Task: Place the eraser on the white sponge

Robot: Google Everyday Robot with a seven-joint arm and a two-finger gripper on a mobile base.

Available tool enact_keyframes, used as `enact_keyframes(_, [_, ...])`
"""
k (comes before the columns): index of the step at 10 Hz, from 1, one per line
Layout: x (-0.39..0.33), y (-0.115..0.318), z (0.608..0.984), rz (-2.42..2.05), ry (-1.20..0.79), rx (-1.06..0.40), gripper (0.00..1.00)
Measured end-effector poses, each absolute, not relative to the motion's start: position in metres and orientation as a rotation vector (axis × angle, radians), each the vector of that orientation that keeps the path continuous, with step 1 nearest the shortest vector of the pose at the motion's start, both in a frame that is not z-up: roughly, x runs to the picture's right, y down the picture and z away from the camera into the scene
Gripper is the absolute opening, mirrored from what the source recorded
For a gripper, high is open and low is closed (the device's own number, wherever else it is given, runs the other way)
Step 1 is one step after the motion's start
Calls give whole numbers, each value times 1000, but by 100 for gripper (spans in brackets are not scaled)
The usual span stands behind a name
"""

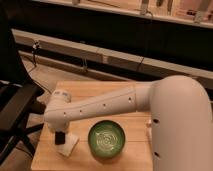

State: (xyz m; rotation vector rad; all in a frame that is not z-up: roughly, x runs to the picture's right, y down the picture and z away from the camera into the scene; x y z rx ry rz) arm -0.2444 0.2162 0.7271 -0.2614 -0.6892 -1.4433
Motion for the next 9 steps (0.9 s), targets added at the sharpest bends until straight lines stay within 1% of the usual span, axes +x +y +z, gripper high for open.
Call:
enact_keyframes(4, [-249, 241, 727, -1379, -704, -294, 0])
enact_keyframes(6, [-242, 253, 731, -1343, -719, -306, 3])
enact_keyframes(7, [-239, 259, 733, -1331, -726, -311, 11])
enact_keyframes(8, [-237, 264, 734, -1316, -735, -314, 22])
enact_keyframes(9, [-230, 266, 736, -1291, -736, -317, 36])
